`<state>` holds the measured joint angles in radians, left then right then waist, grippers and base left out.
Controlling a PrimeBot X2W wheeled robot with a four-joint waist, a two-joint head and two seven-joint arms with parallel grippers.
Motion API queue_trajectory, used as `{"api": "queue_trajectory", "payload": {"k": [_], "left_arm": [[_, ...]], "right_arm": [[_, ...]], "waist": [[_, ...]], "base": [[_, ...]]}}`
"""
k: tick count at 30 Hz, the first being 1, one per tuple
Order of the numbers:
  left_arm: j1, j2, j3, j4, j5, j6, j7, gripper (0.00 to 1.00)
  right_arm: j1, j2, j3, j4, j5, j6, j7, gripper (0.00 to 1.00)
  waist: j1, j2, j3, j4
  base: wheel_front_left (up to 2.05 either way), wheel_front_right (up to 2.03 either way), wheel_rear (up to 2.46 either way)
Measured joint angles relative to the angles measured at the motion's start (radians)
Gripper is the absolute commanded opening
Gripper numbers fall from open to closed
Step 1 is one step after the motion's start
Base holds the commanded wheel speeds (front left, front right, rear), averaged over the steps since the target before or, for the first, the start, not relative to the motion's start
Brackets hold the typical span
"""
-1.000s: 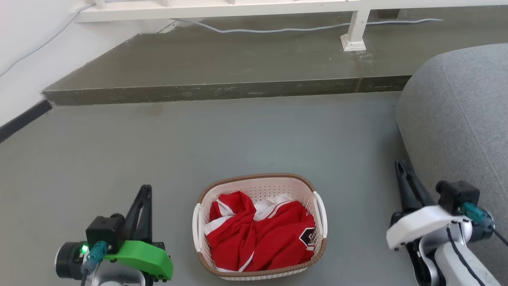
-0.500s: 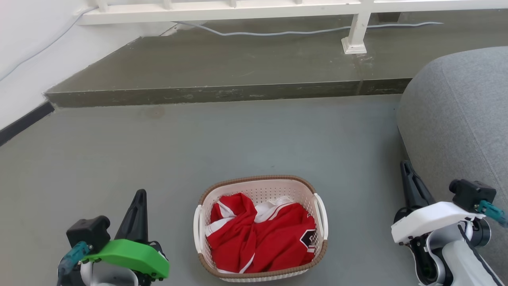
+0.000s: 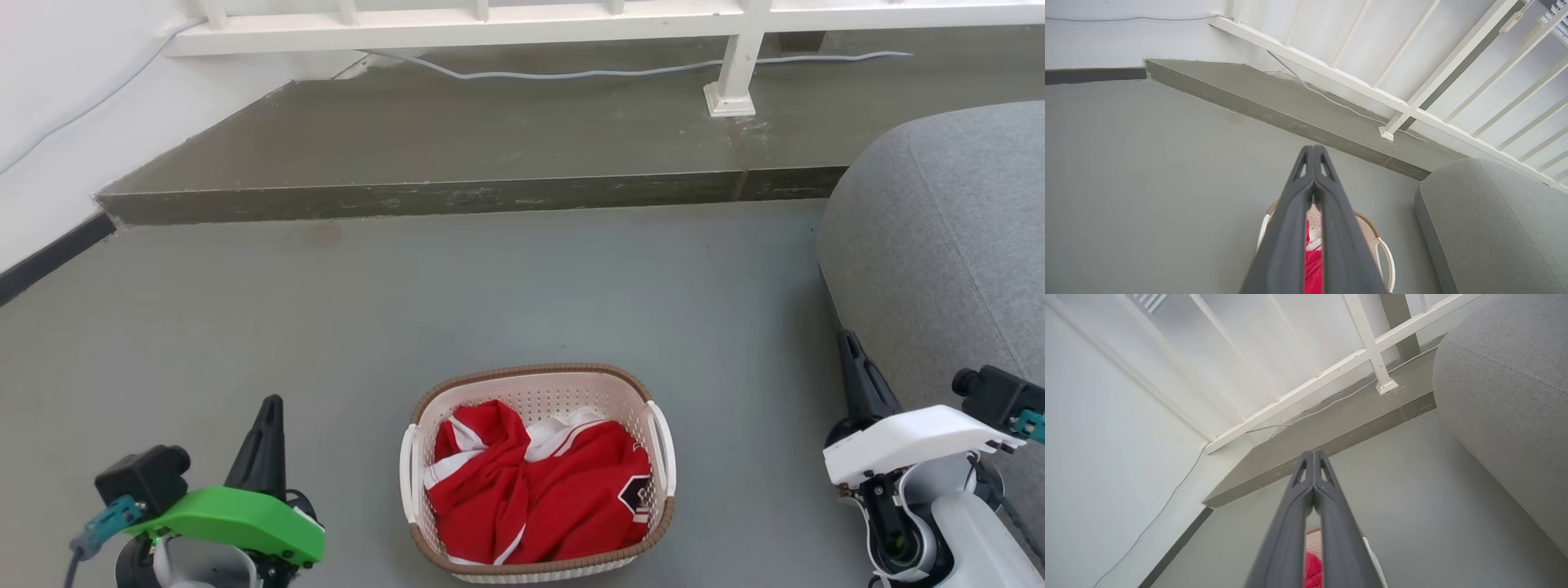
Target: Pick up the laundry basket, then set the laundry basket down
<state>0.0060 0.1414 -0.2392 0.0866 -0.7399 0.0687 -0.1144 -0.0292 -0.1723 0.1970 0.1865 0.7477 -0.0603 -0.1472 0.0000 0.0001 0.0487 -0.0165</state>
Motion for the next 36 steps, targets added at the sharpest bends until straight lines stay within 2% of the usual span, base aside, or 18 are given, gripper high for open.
{"api": "queue_trajectory", "payload": {"k": [36], "left_arm": [[-0.006, -0.022, 0.116, 0.076, -0.464, -0.087, 0.082, 0.0]], "right_arm": [[-0.003, 0.044, -0.135, 0.038, 0.449, 0.086, 0.105, 0.0]], "waist": [[0.0, 0.0, -0.023, 0.008]], "base": [[0.0, 0.0, 0.0]]}}
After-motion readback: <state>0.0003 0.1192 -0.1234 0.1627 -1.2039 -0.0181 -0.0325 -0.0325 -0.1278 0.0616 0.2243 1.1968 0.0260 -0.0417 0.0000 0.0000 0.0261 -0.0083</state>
